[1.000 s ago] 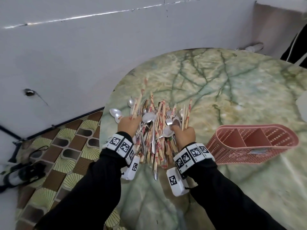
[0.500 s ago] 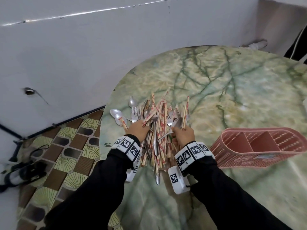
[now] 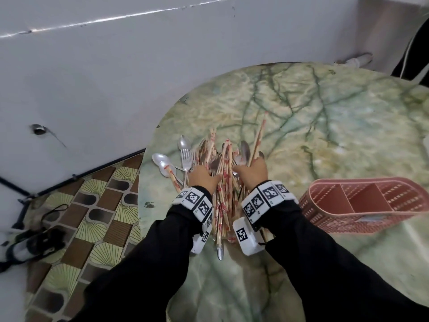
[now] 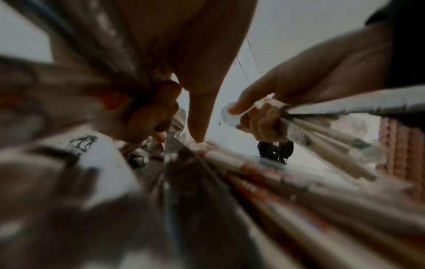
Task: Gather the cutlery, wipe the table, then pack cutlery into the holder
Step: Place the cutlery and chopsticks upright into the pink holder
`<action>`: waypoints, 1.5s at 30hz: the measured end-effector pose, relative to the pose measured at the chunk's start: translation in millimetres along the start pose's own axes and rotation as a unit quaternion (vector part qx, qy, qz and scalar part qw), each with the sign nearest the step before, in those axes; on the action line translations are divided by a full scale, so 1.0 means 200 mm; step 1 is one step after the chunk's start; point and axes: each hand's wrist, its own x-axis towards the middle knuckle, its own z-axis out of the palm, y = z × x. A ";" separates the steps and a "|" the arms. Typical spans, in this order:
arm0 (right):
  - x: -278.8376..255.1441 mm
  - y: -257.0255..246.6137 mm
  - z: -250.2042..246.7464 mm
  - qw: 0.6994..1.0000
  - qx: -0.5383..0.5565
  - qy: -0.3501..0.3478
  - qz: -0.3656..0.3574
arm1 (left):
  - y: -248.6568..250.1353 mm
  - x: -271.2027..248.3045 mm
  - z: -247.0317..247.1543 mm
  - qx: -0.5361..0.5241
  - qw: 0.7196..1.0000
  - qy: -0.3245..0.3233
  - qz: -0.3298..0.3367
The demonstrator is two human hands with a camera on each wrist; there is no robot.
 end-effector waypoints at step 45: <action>-0.05 -0.10 -0.24 0.989 0.145 -0.034 0.022 | 0.22 -0.26 -0.15 -0.334 0.932 -0.041 0.132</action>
